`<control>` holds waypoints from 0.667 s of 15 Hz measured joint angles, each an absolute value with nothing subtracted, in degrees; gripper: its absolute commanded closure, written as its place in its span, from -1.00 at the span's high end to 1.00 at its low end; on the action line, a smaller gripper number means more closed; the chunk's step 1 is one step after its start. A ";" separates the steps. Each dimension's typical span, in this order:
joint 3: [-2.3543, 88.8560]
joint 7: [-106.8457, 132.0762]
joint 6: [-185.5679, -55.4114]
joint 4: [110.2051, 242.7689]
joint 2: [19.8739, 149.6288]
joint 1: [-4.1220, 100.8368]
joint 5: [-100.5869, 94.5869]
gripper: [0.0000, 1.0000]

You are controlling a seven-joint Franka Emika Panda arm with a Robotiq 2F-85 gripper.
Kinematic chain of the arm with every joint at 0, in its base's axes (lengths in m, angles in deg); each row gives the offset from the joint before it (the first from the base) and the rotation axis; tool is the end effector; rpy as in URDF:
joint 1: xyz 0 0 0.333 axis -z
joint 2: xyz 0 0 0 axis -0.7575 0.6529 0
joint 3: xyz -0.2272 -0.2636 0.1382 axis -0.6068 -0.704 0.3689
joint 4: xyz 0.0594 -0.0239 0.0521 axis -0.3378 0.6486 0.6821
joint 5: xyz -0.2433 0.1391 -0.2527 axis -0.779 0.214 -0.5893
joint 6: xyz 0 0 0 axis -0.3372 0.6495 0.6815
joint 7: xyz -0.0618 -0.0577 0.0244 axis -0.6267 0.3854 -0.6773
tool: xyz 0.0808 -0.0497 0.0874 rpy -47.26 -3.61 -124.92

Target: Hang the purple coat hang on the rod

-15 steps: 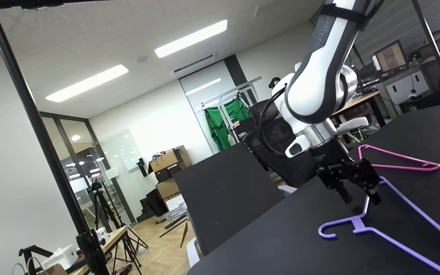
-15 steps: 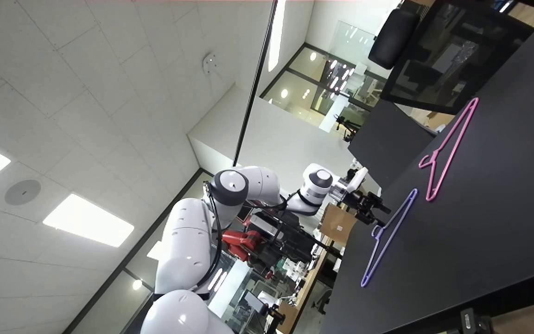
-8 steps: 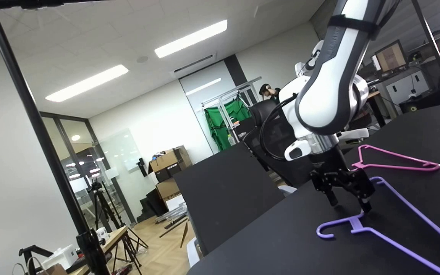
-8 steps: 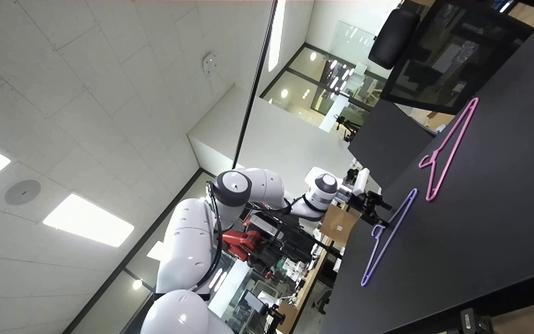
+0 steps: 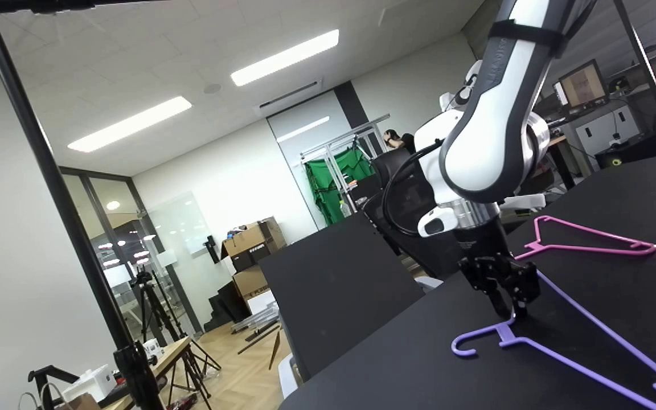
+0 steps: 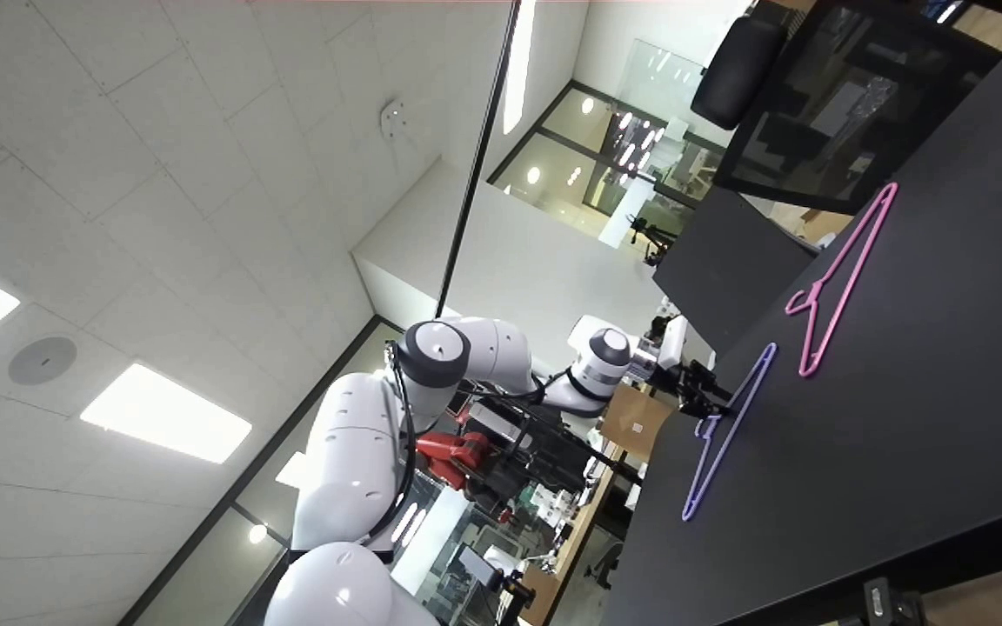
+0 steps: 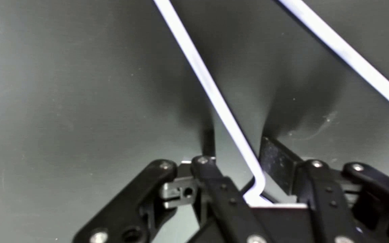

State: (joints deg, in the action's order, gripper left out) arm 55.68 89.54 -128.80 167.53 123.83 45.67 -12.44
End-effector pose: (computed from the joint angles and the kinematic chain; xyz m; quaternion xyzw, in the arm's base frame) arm 0.7454 0.1327 0.1358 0.7063 0.7067 0.0310 0.0283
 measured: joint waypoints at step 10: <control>55.01 78.91 -129.90 168.10 122.49 44.09 -12.22 -0.96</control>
